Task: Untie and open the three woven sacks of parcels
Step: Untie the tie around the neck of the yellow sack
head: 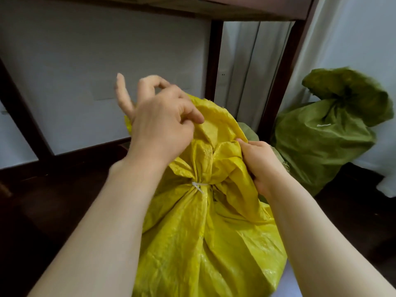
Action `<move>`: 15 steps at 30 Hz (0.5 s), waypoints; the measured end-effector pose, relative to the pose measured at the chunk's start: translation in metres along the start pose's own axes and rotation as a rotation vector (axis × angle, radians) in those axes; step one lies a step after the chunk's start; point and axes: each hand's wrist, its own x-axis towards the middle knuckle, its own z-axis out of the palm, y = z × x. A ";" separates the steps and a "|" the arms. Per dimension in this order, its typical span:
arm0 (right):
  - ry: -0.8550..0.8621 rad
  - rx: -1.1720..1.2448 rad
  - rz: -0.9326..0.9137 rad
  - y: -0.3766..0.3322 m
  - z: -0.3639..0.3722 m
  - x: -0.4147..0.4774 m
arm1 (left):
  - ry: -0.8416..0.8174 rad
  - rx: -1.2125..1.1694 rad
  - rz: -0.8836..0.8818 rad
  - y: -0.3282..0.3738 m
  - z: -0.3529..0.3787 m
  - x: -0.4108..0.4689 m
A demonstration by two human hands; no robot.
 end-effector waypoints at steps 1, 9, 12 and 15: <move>-0.002 0.021 0.005 0.000 0.000 0.002 | -0.228 -0.020 -0.032 0.000 -0.004 0.002; 0.344 -0.444 -0.598 -0.011 -0.004 -0.004 | -1.205 -0.026 -0.161 0.000 0.009 -0.016; 0.230 -0.495 -1.132 -0.028 -0.006 -0.027 | -1.176 -0.043 -0.185 -0.006 0.022 -0.019; -0.190 -0.517 -0.863 -0.027 -0.001 -0.033 | -1.159 -0.127 -0.128 -0.011 0.032 -0.019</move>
